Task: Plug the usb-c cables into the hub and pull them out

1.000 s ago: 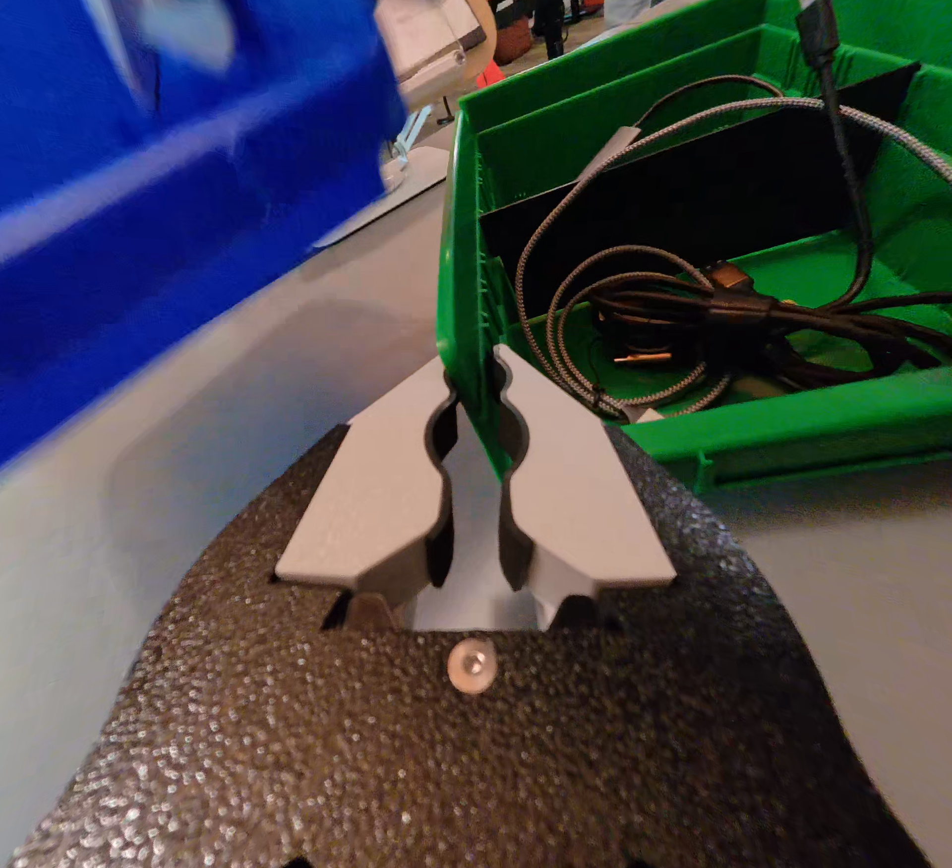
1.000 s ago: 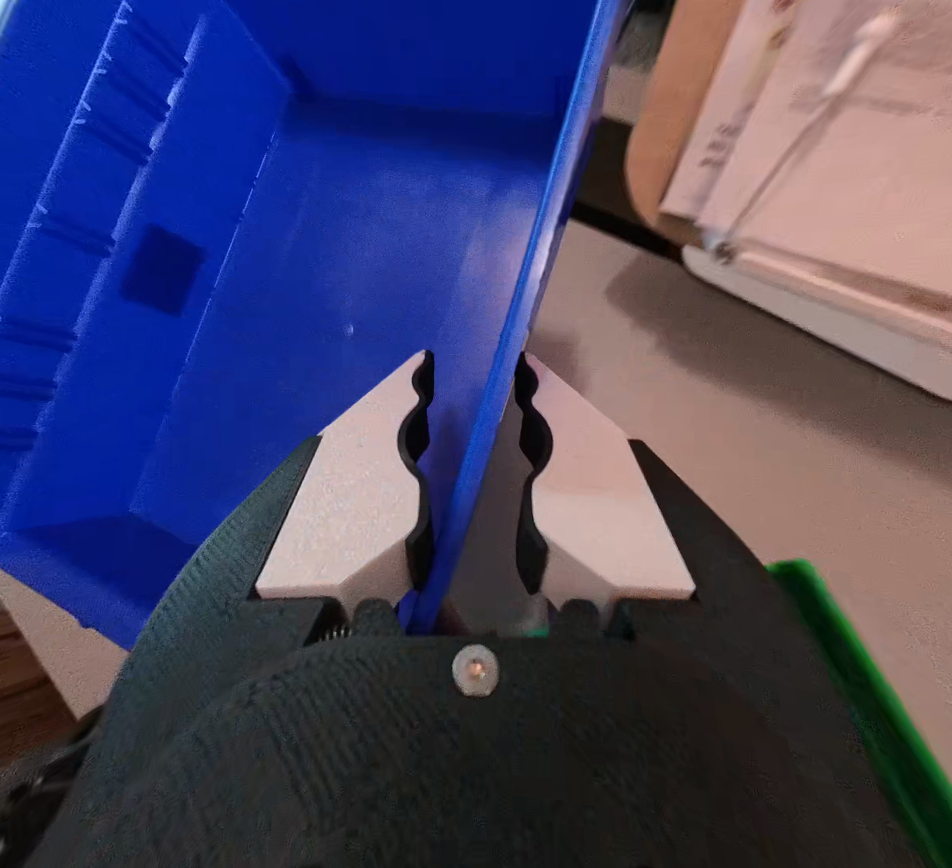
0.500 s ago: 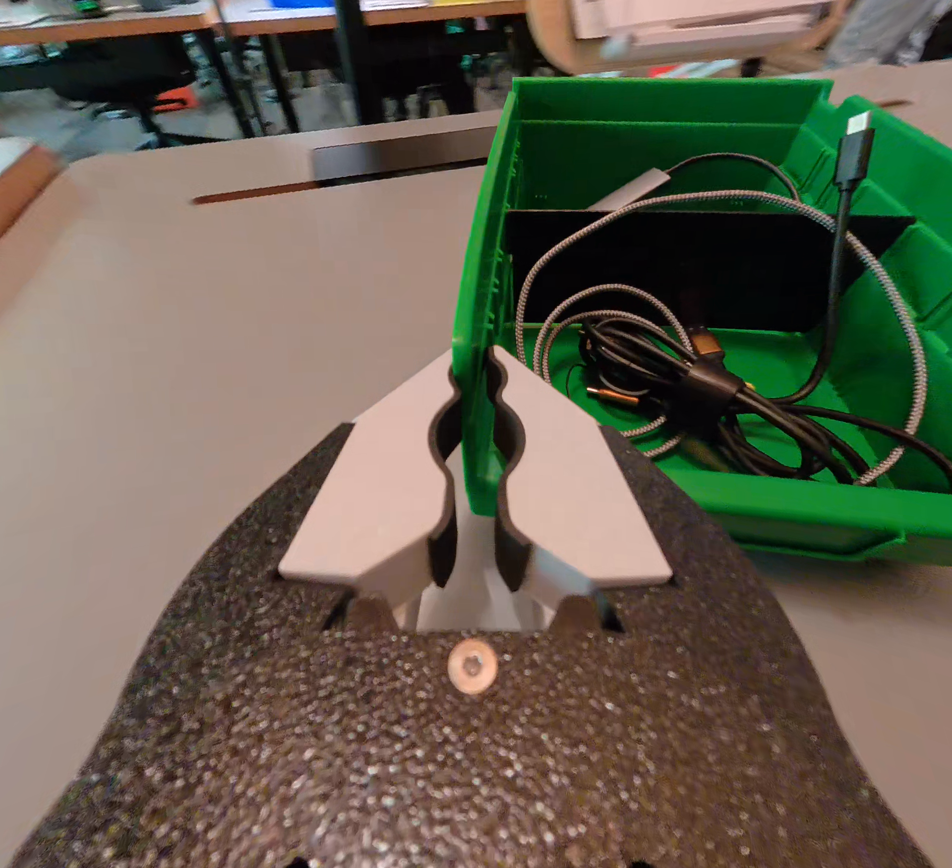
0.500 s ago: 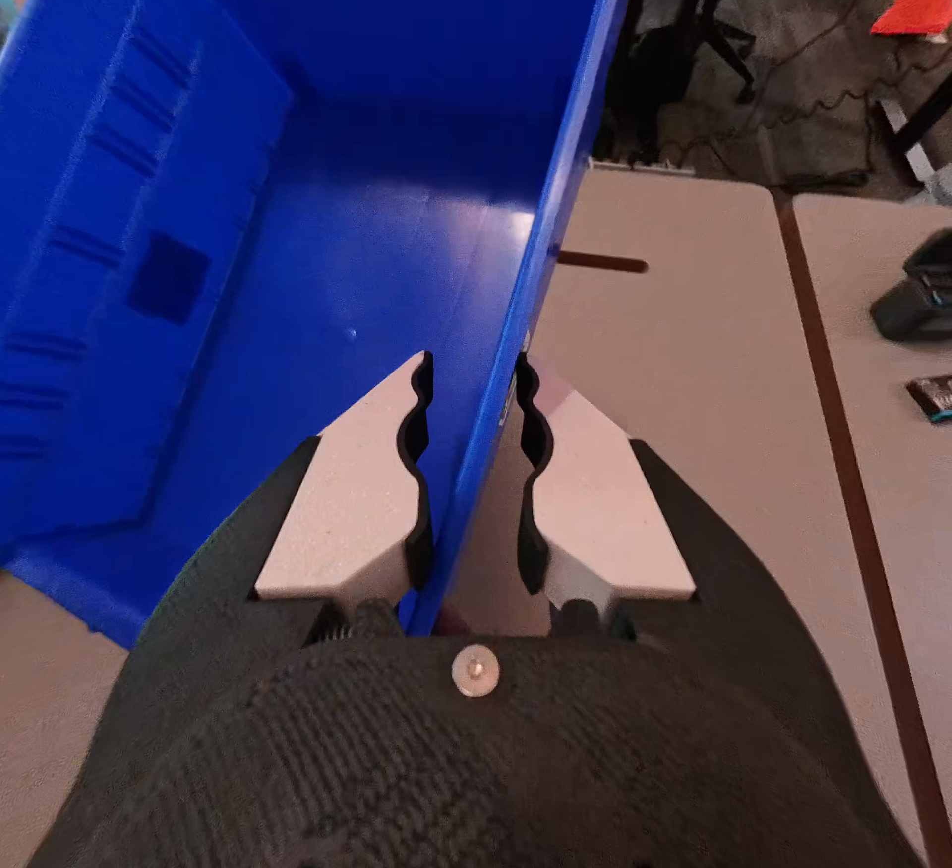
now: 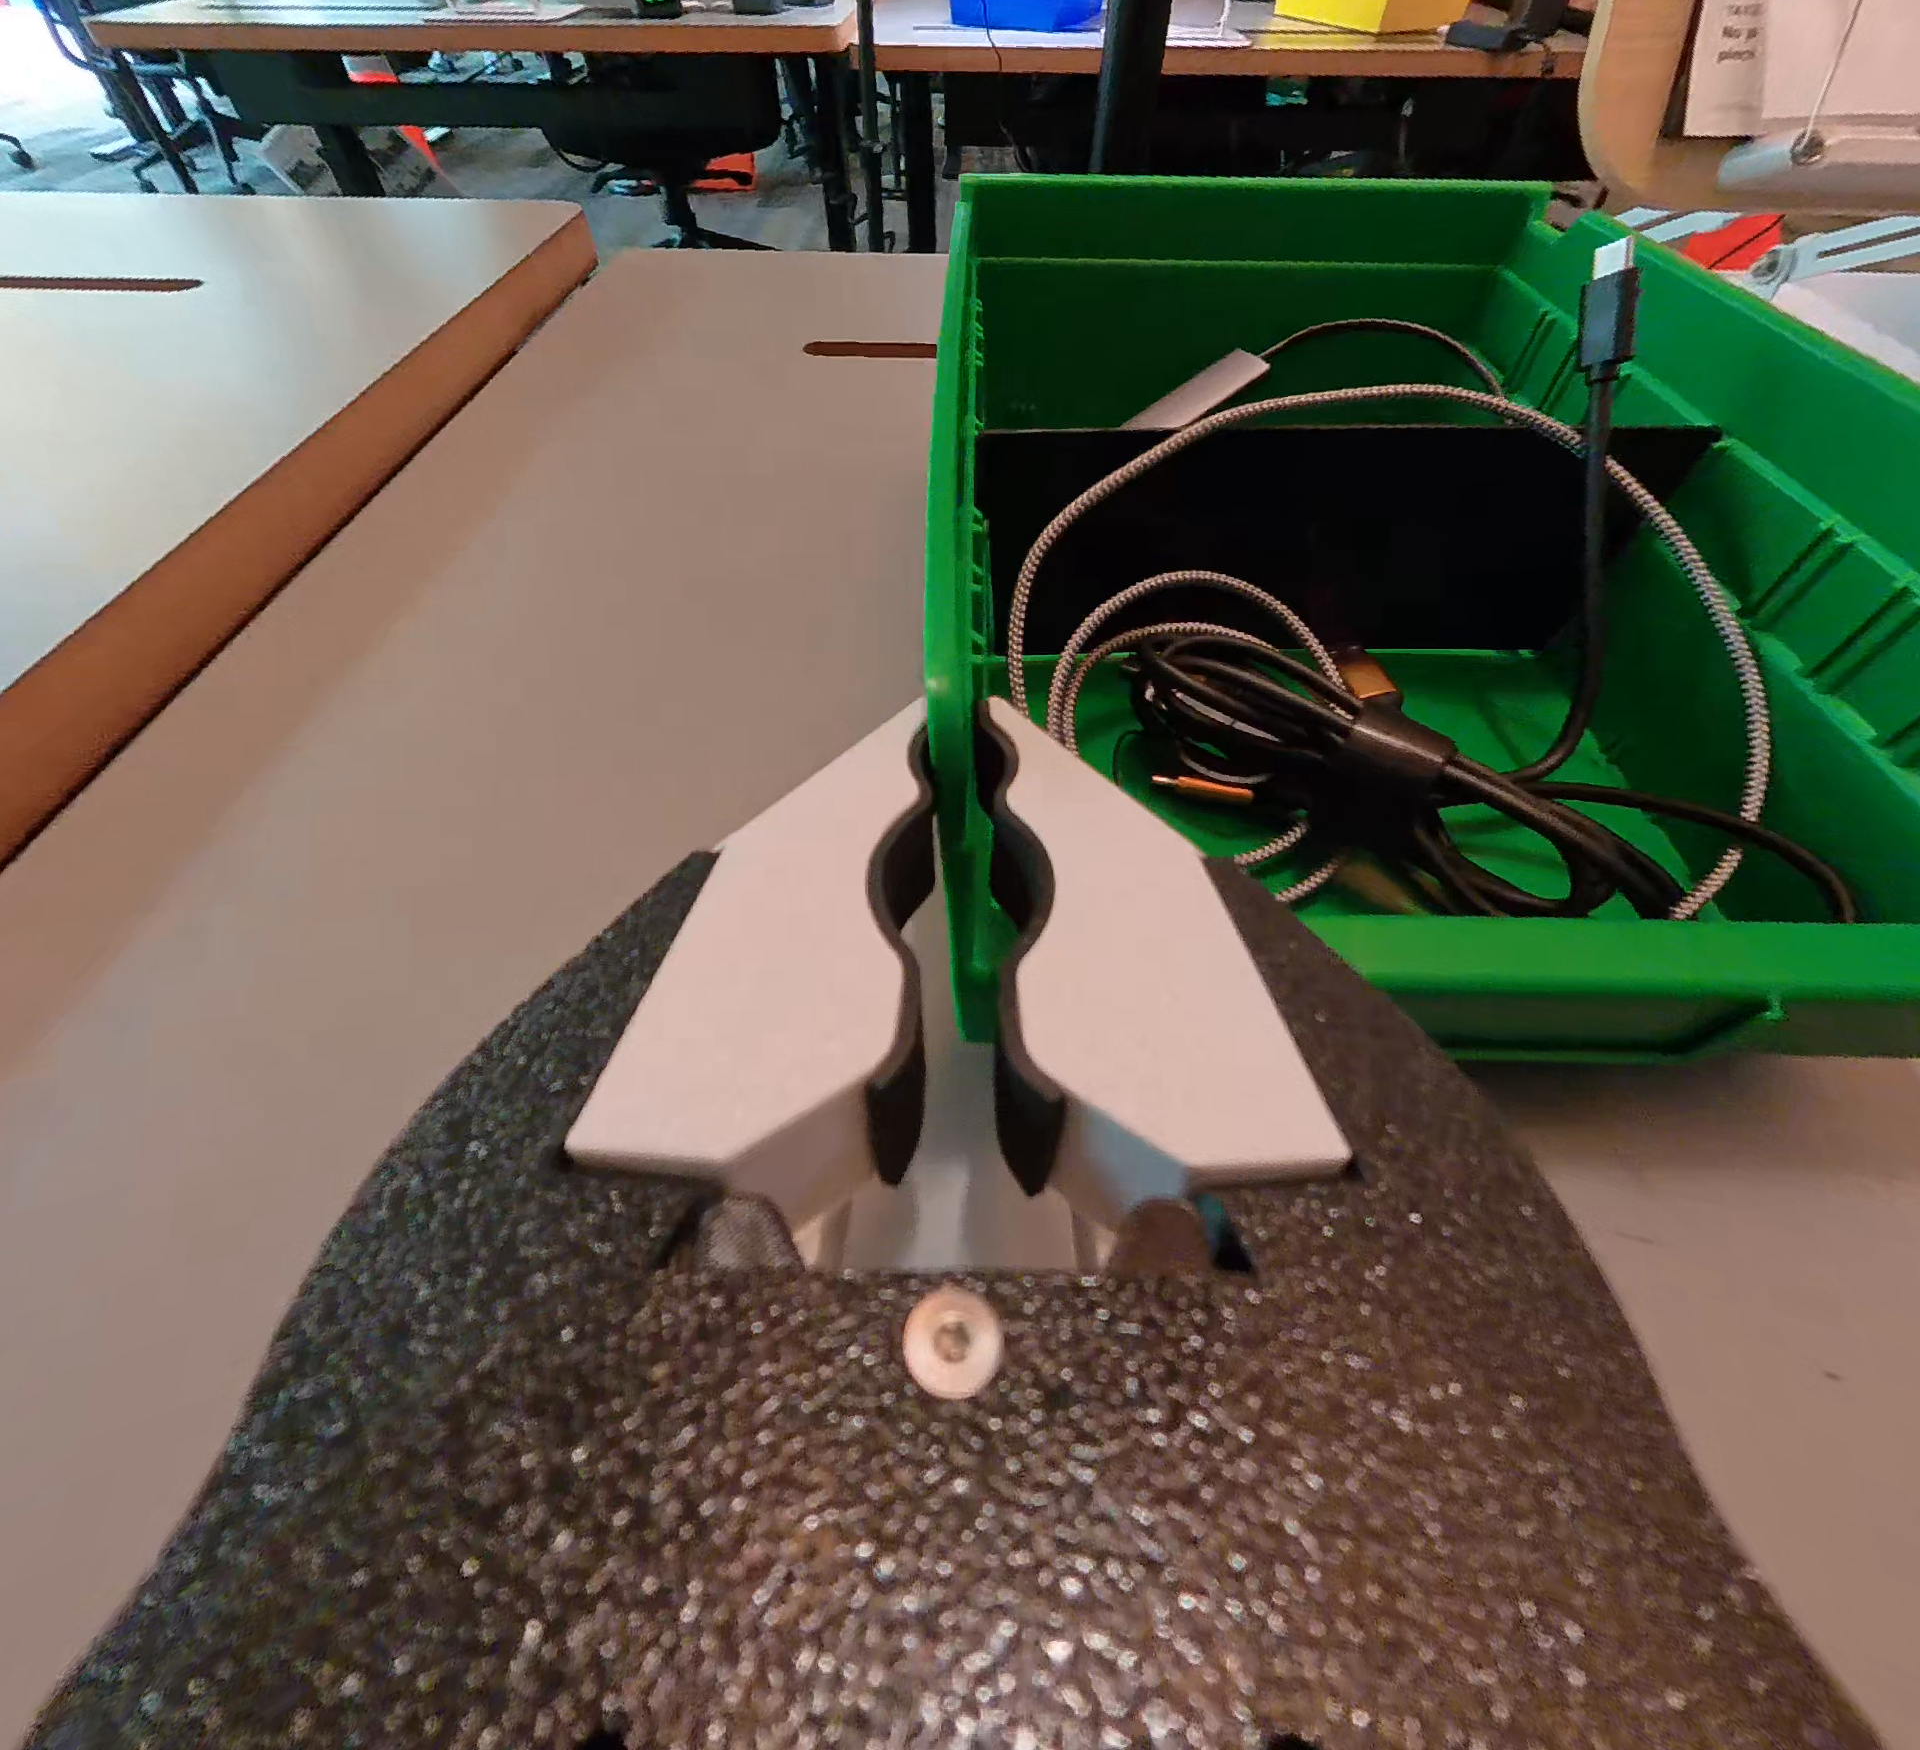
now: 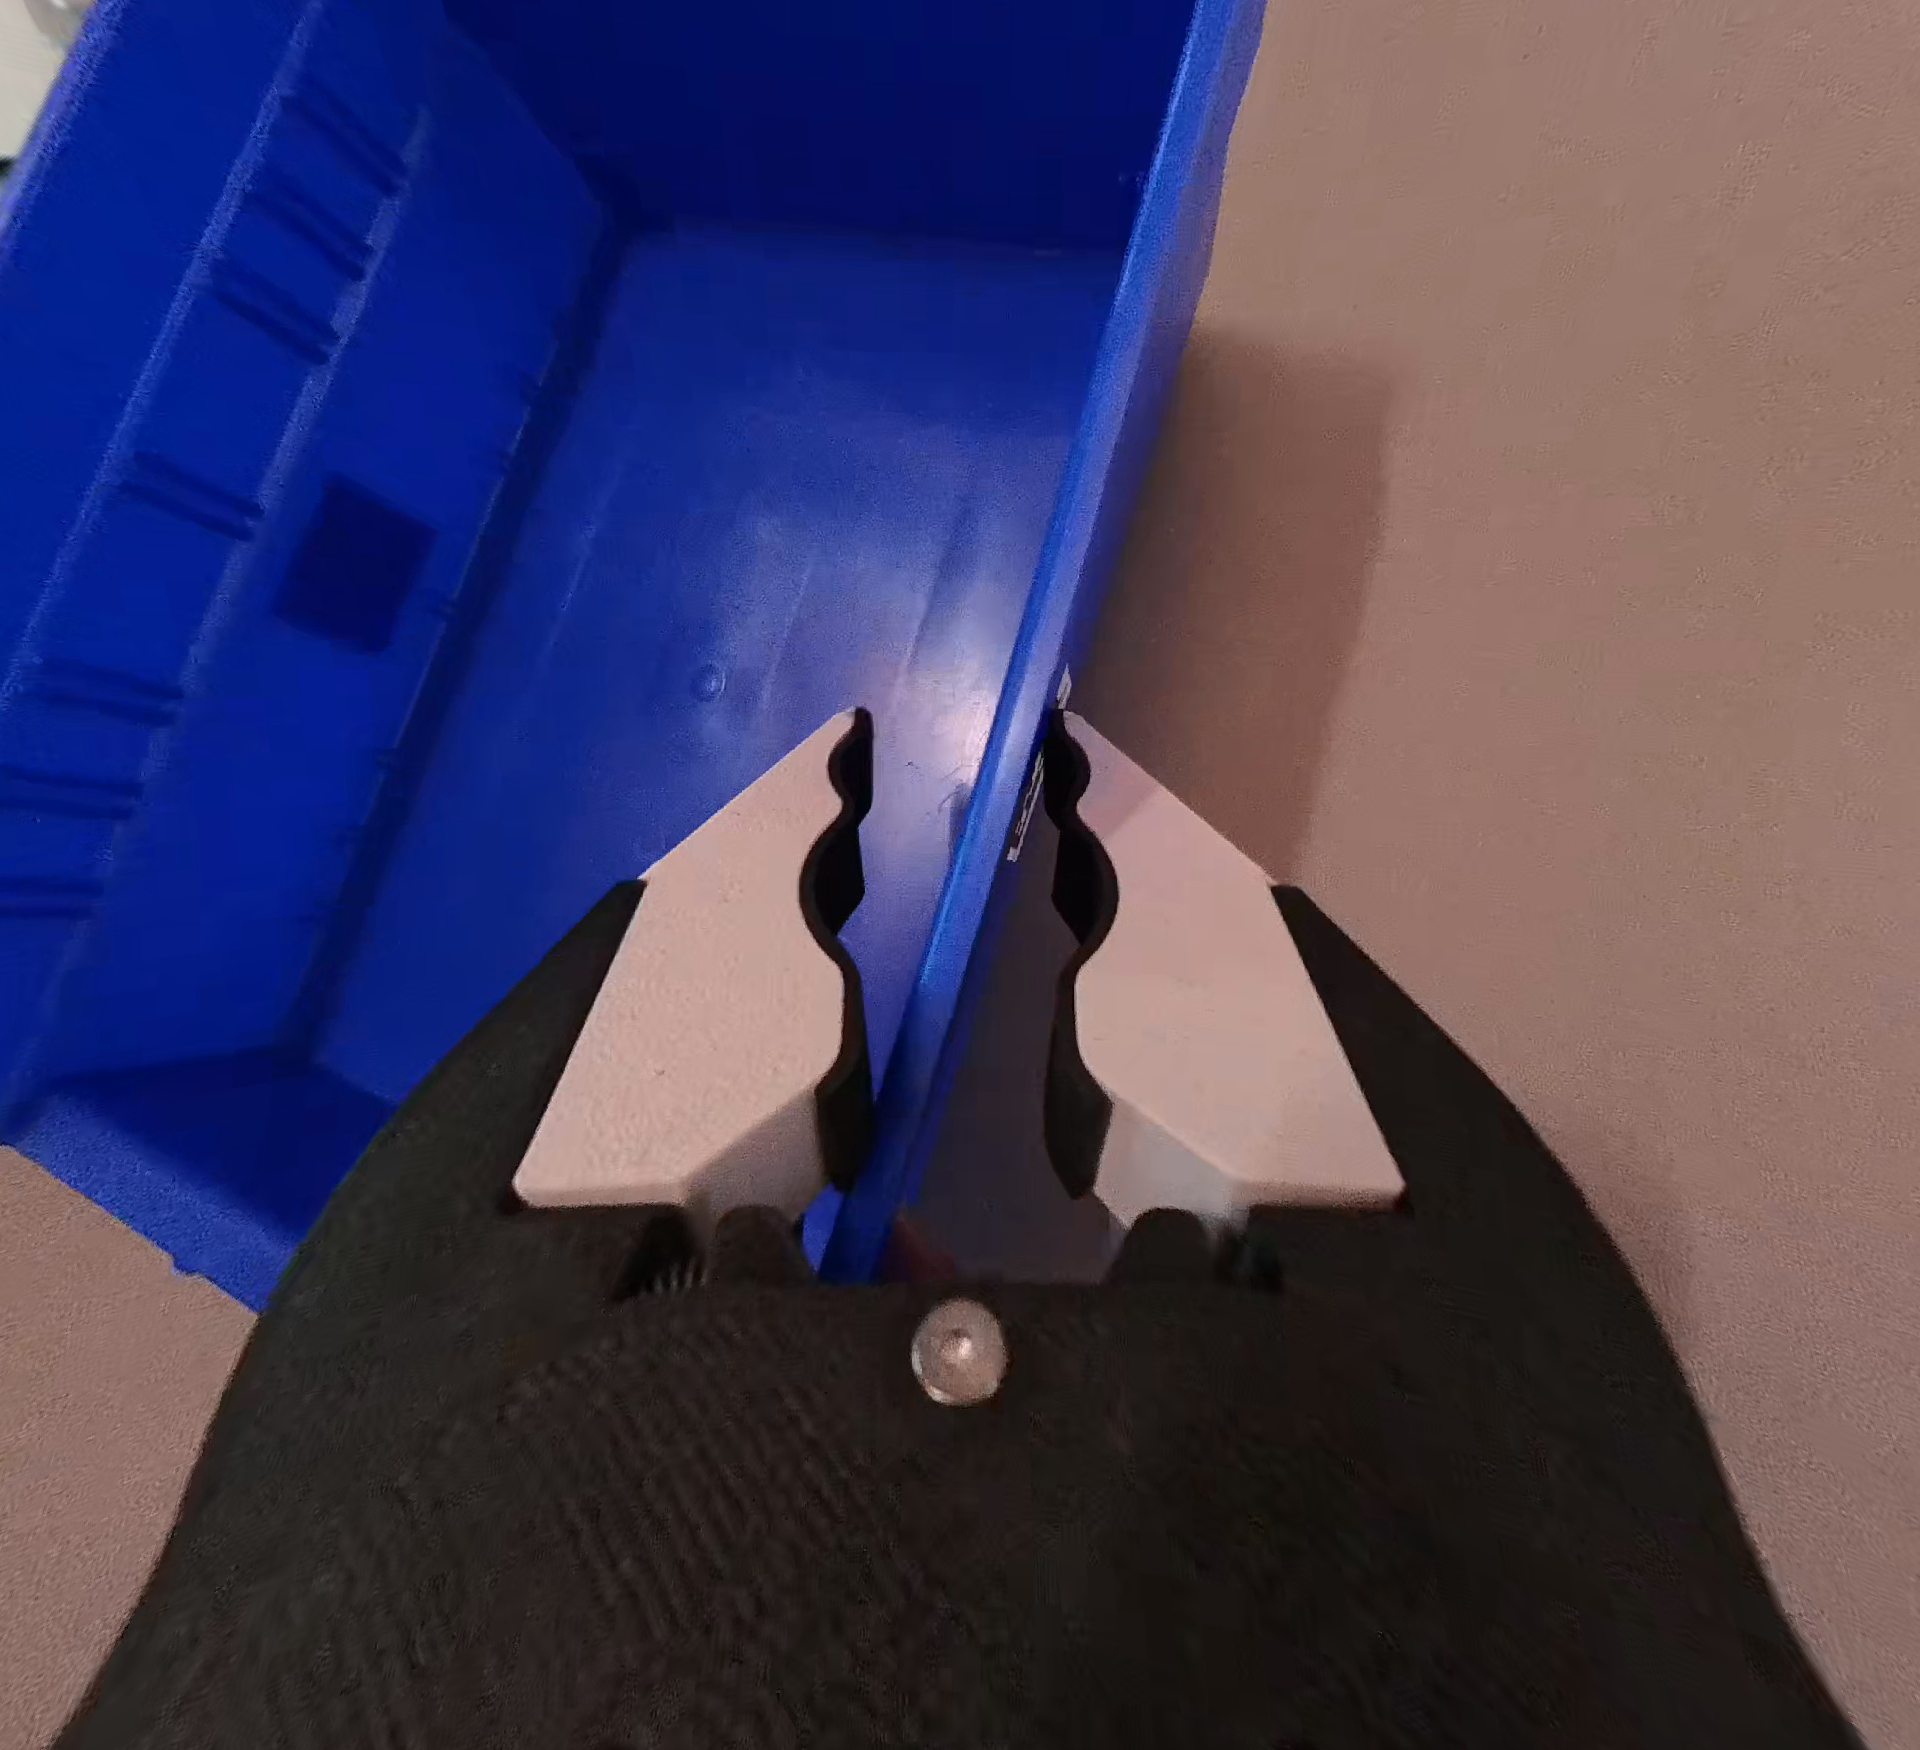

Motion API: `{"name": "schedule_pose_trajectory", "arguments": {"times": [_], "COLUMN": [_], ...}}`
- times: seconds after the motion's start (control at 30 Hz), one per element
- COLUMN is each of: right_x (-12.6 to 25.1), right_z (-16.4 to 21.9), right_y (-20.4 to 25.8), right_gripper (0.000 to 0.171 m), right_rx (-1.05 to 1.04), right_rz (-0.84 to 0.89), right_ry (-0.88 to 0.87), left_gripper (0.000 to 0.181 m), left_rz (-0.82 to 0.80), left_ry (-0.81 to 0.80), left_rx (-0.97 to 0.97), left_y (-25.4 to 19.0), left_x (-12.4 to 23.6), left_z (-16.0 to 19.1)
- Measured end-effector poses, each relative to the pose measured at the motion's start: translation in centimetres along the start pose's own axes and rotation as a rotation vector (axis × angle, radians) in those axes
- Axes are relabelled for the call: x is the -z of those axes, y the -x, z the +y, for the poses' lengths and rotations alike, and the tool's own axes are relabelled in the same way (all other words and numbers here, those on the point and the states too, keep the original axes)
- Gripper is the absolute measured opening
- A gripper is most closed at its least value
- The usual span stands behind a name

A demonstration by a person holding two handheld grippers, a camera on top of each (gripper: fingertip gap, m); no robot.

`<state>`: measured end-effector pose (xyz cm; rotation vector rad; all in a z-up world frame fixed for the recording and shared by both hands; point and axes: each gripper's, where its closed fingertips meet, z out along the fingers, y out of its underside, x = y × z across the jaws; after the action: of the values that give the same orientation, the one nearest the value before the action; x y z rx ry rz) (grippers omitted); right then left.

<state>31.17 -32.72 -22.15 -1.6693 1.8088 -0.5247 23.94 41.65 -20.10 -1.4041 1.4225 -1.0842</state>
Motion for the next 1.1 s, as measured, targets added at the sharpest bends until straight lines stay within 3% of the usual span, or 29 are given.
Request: {"name": "schedule_pose_trajectory", "arguments": {"times": [0.23,0.3,0.47,0.53,0.63,0.67,0.7,0.77,0.87,0.97,1.1], "right_x": [-2.7,-3.3,-4.2,-3.7,-0.4,1.5,3.7,7.4,11.2,12.7,12.1], "right_z": [-1.7,-2.2,-3.9,-4.8,-7.7,-9.0,-10.1,-10.6,-7.1,-2.5,3.1], "right_y": [-1.1,-1.6,-2.7,-3.9,-5.7,-5.6,-4.8,-1.0,8.0,14.7,21.8], "right_gripper": [0.030,0.022,0.021,0.033,0.069,0.064,0.063,0.066,0.073,0.072,0.068], "right_rx": [0.169,0.219,0.244,0.301,0.472,0.528,0.570,0.582,0.569,0.576,0.600], "right_rz": [-0.028,-0.014,-0.047,0.034,0.257,0.316,0.349,0.259,-0.126,-0.345,-0.548], "right_ry": [0.066,0.071,0.019,-0.021,-0.147,-0.228,-0.318,-0.494,-0.614,-0.659,-0.647], "left_gripper": [0.003,0.003,0.005,0.005,0.004,0.014,0.024,0.026,0.026,0.033,0.048], "left_rz": [-0.058,-0.069,-0.098,-0.098,-0.055,-0.038,-0.027,0.058,0.251,0.407,0.488], "left_ry": [0.003,0.004,0.008,0.006,0.002,-0.001,-0.014,-0.086,-0.165,0.049,0.447], "left_rx": [-0.047,-0.052,-0.078,-0.077,-0.052,-0.058,-0.061,-0.093,-0.181,-0.353,-0.633], "left_y": [0.6,0.8,0.9,0.8,0.6,0.6,0.6,-0.6,-4.0,-6.9,-8.1], "left_x": [-0.4,-0.5,-0.6,-0.6,-0.4,-0.1,0.4,1.5,1.4,-3.7,-13.2], "left_z": [0.0,-0.1,0.0,0.0,0.0,-0.2,-1.1,-4.4,-10.6,-12.4,-9.0]}}
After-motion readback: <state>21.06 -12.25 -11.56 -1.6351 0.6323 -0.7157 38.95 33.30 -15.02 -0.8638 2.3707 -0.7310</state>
